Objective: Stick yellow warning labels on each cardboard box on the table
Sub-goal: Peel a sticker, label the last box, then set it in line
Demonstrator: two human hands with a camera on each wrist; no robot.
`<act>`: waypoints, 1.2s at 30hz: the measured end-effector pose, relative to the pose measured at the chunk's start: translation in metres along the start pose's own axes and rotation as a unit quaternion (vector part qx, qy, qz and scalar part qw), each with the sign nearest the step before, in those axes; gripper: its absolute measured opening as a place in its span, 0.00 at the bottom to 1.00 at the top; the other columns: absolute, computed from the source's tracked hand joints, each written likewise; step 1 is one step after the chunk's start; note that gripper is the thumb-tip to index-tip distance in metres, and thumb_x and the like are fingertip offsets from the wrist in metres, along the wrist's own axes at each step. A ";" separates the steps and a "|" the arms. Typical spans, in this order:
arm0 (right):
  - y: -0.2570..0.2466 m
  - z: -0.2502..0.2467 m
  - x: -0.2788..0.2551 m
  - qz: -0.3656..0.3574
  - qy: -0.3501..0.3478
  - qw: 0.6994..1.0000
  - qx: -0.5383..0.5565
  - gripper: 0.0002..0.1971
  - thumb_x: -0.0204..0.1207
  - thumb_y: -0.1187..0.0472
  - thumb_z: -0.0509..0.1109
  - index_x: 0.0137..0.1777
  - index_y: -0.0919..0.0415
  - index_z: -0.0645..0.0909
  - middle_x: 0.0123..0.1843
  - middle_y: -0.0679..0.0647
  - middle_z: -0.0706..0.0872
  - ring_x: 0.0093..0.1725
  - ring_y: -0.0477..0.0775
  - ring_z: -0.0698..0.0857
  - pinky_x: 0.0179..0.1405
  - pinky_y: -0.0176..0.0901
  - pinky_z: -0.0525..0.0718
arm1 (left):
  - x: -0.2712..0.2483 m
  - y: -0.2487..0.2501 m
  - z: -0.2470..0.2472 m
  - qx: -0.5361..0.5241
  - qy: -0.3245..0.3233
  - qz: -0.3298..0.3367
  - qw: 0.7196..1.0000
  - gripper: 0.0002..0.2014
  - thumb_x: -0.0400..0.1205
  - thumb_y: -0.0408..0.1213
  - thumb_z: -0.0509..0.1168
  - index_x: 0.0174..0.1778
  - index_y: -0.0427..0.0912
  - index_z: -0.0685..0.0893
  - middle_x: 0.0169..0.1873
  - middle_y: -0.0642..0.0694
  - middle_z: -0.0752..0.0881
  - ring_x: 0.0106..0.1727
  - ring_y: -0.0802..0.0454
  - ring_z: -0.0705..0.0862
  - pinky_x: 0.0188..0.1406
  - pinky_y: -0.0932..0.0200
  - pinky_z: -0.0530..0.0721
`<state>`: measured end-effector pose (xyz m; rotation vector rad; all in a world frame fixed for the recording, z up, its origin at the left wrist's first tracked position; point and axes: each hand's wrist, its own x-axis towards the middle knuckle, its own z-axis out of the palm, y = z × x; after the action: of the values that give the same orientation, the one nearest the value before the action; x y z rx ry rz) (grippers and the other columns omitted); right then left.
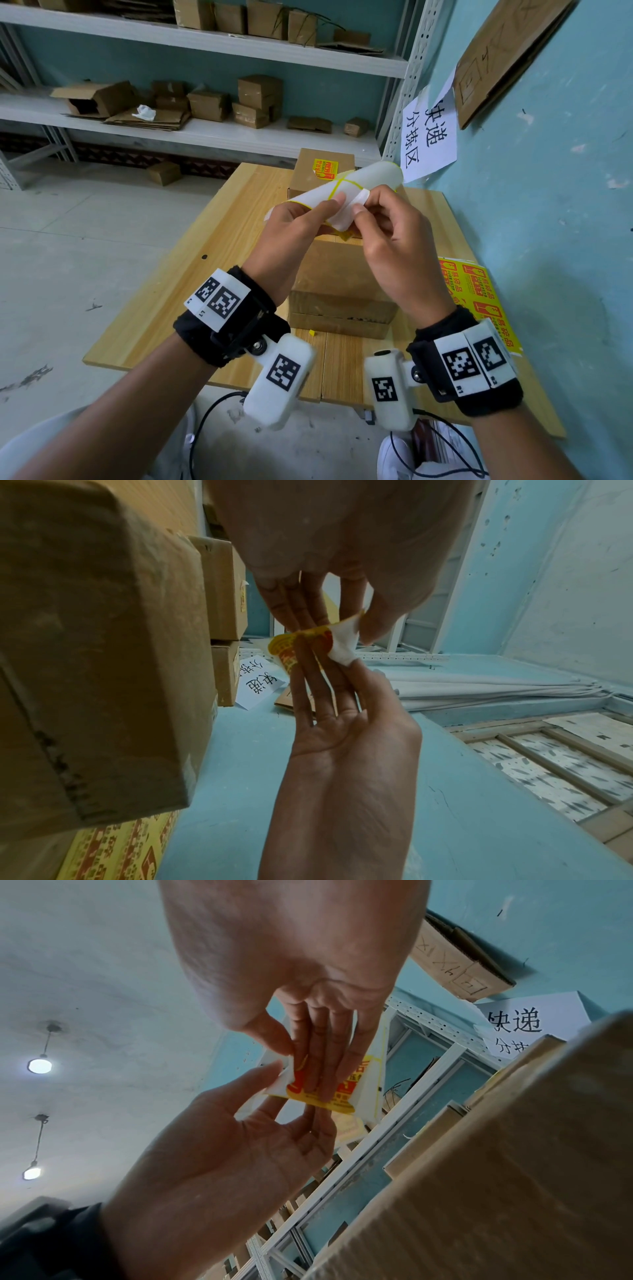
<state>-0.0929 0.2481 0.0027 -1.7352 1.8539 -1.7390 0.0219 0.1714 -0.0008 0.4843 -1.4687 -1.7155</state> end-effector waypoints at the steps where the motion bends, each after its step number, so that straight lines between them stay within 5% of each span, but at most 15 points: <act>1: -0.001 0.000 0.000 0.002 -0.003 1.000 0.002 0.07 0.84 0.64 0.65 0.45 0.66 0.80 0.39 0.58 0.88 0.41 0.56 0.87 0.43 0.58 0.85 | 0.000 -0.001 0.000 0.005 -0.003 0.001 1.000 0.16 0.85 0.38 0.64 0.52 0.26 0.87 0.52 0.32 0.90 0.54 0.45 0.88 0.68 0.49 0.80; 5: -0.003 -0.001 0.000 0.004 -0.016 1.000 0.020 0.09 0.84 0.64 0.64 0.45 0.68 0.79 0.39 0.61 0.88 0.41 0.61 0.86 0.43 0.61 0.83 | 0.000 -0.001 -0.001 0.018 -0.011 -0.005 1.000 0.19 0.83 0.43 0.65 0.51 0.28 0.88 0.55 0.31 0.88 0.62 0.37 0.85 0.74 0.41 0.74; 8: -0.004 -0.001 0.000 0.005 -0.021 0.999 0.029 0.09 0.83 0.63 0.64 0.44 0.68 0.79 0.39 0.61 0.89 0.42 0.63 0.87 0.45 0.65 0.84 | -0.001 0.000 0.000 0.006 -0.009 -0.006 1.000 0.16 0.86 0.38 0.62 0.59 0.29 0.85 0.55 0.33 0.88 0.59 0.41 0.86 0.68 0.49 0.80; 20: -0.003 -0.001 -0.001 0.003 -0.002 1.000 0.008 0.08 0.84 0.65 0.66 0.42 0.67 0.78 0.36 0.61 0.86 0.38 0.59 0.85 0.41 0.61 0.84 | 0.003 0.000 0.002 -0.029 0.011 -0.035 0.999 0.18 0.90 0.37 0.53 0.62 0.28 0.82 0.59 0.30 0.86 0.61 0.41 0.86 0.69 0.48 0.81; 29: 0.001 0.000 0.000 0.011 0.012 1.000 -0.024 0.12 0.83 0.65 0.66 0.37 0.61 0.73 0.30 0.53 0.78 0.32 0.49 0.76 0.33 0.46 0.75 | 0.004 0.001 0.000 -0.050 0.012 -0.026 0.998 0.18 0.90 0.38 0.53 0.66 0.28 0.80 0.61 0.31 0.86 0.64 0.38 0.84 0.71 0.45 0.79; 36: 0.002 -0.001 0.000 0.008 0.021 0.999 -0.035 0.10 0.83 0.65 0.66 0.40 0.67 0.77 0.33 0.59 0.84 0.36 0.56 0.82 0.37 0.50 0.79 | 0.004 0.003 -0.001 -0.061 0.012 -0.022 0.998 0.19 0.90 0.38 0.54 0.67 0.28 0.79 0.60 0.31 0.86 0.62 0.38 0.85 0.70 0.45 0.79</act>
<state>-0.0945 0.2483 0.0013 -1.7167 1.9621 -1.7376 0.0208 0.1678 0.0031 0.4724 -1.3354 -1.8151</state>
